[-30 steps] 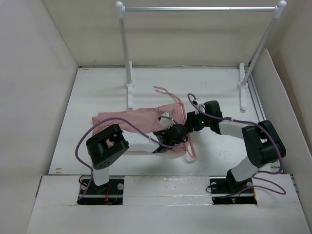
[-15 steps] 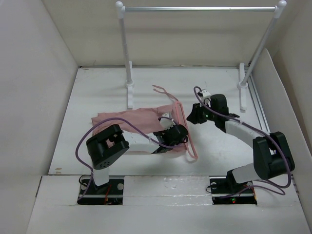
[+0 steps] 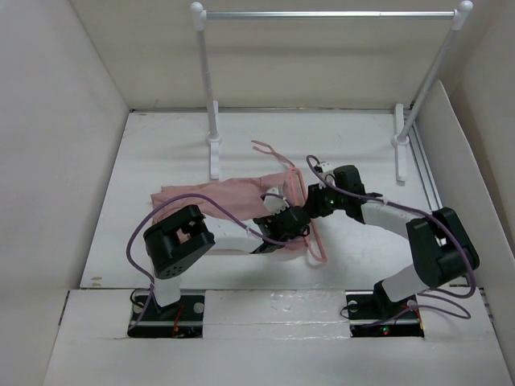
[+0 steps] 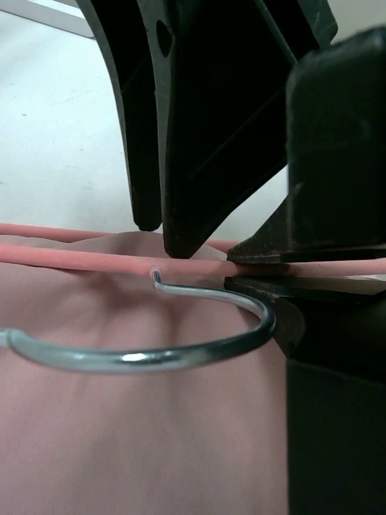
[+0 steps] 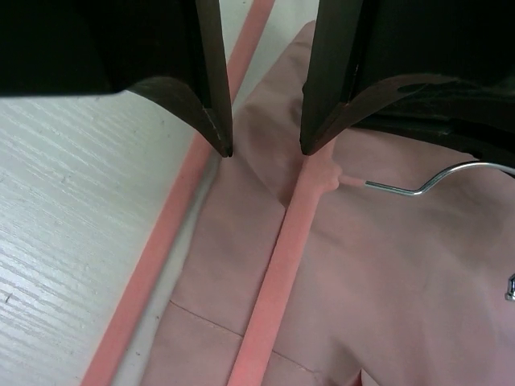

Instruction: Place the trousers on the hanger

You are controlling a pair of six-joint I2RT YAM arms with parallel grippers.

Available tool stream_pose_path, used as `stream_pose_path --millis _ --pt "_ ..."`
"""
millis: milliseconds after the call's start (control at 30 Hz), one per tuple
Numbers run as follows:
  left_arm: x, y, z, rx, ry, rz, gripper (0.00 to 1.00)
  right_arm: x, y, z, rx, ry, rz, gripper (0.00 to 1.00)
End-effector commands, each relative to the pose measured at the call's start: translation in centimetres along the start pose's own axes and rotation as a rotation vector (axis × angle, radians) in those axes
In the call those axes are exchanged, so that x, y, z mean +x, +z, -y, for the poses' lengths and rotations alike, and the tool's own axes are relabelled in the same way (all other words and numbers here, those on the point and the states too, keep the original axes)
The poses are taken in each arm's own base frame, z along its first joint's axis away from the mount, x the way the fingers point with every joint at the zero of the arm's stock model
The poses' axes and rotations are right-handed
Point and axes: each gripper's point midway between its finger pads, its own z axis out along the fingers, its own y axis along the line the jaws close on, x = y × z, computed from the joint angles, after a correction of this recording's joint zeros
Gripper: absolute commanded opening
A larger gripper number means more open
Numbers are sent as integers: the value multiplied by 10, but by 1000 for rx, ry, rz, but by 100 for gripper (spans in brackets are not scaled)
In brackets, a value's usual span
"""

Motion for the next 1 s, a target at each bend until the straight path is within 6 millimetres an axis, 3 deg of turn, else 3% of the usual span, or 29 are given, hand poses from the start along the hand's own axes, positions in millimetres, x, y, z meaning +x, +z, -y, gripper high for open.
stream_pose_path --millis 0,267,533,600,633,667,700,867,967 --pt "1 0 -17 -43 16 -9 0 -7 6 -4 -4 -6 34 45" --pt "2 0 -18 -47 22 -12 0 0 14 4 19 20 20 45" --pt "0 -1 -16 -43 29 -10 0 28 31 4 -38 99 -18 46" --pt "0 -1 -17 -48 32 -8 0 34 32 7 -46 123 -22 35" --pt "-1 -1 -16 -51 36 -5 0 32 32 5 -55 131 -15 19" --pt "0 -1 -18 -58 41 -6 0 32 31 6 -64 139 -9 14" --pt "-1 0 -19 -63 45 0 0 30 29 10 -64 147 1 1" --pt "-5 2 -36 -117 87 12 0 -2 2 13 -78 134 88 0" --pt "-13 1 -48 -142 86 21 0 -18 -19 26 -39 114 120 0"
